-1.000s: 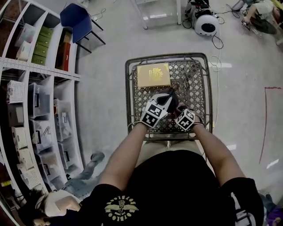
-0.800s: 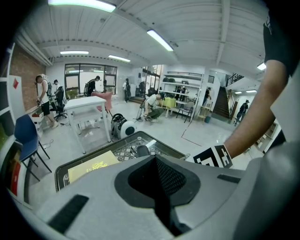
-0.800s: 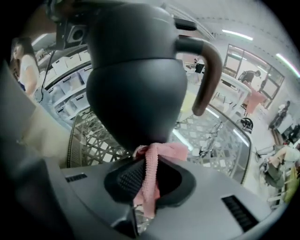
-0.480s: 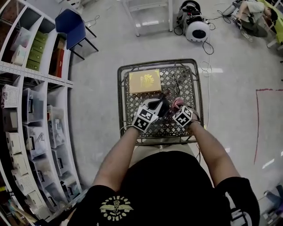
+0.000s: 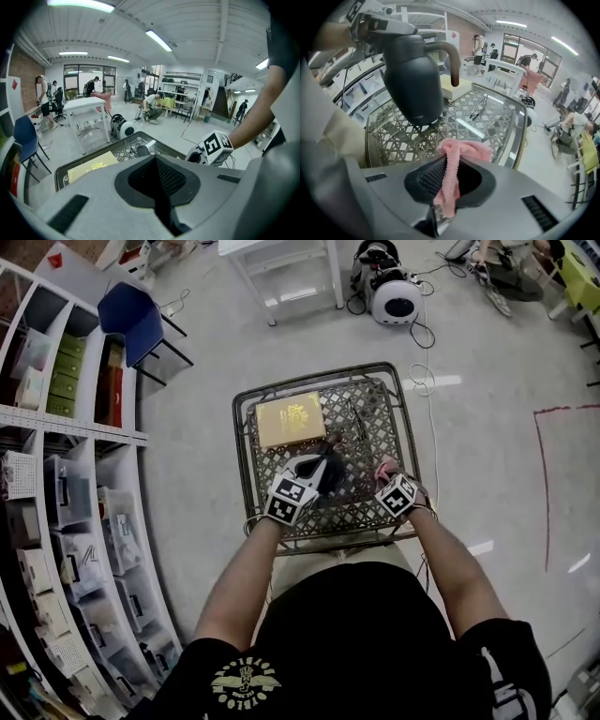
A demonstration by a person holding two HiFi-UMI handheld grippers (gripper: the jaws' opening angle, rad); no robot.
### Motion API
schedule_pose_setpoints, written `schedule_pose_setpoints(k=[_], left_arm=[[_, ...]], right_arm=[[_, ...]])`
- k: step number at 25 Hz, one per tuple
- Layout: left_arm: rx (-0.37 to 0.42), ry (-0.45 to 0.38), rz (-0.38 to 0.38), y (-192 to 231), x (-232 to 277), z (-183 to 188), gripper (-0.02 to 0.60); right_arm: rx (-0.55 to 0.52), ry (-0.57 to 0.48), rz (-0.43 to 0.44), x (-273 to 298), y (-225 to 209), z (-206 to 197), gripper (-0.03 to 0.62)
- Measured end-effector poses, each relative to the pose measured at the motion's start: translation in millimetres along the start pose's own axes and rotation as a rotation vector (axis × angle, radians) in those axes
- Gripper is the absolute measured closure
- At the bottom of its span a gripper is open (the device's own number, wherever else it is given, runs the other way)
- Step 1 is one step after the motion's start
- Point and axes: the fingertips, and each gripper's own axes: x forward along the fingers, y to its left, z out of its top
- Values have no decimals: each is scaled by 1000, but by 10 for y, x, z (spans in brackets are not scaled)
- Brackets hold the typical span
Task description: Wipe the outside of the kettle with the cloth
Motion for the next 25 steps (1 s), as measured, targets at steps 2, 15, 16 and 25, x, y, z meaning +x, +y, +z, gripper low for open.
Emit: schedule_pose_setpoints(k=[2,15,16,25], left_arm=[[-1,2,2,-4,-2,-4,577],[5,0,13,-37,36,-36,575],[6,0,12,-32,34,-39,575],[-2,-91,18,-44,-100,123,575]], right_arm=[[24,22,1,15,7,-138,551],[118,-22,-57,-173,-100,-410,439],[128,-42,-66,-234,-104,-371,438],[233,-231,-123,-797,-50,75,439]])
